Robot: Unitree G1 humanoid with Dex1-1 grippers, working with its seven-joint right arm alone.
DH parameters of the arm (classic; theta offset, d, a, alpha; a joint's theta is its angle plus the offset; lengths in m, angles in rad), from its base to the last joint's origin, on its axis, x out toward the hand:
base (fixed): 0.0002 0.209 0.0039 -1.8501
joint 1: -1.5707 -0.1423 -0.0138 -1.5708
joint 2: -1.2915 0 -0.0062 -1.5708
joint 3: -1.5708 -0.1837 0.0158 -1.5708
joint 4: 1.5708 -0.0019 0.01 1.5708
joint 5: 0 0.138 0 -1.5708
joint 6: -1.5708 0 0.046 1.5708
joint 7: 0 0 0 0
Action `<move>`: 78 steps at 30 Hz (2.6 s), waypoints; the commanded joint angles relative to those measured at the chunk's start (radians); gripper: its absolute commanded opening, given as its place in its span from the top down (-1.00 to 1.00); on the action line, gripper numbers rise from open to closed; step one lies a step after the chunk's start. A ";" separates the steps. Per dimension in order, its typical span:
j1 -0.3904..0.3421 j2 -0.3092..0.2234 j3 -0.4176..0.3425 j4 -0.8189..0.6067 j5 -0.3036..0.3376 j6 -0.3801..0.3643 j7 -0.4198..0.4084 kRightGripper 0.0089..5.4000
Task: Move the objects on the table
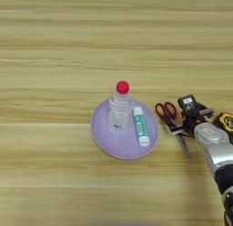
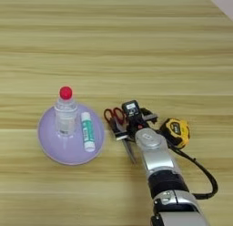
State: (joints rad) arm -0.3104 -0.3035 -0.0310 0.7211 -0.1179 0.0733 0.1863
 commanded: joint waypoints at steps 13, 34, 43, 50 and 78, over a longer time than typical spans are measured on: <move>-0.132 -0.029 0.025 0.135 -0.044 -0.048 -0.029 -0.99; -0.139 -0.058 0.024 0.150 -0.067 -0.037 -0.131 -0.99; -0.136 -0.064 0.025 0.147 -0.075 -0.028 -0.140 -0.99; -0.135 -0.064 0.021 0.146 -0.070 -0.029 -0.141 -0.99; -0.071 -0.098 -0.141 -0.066 0.014 -0.006 -0.214 -0.99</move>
State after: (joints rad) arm -0.3351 -0.3553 -0.1401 0.7278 -0.1307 0.0597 -0.0351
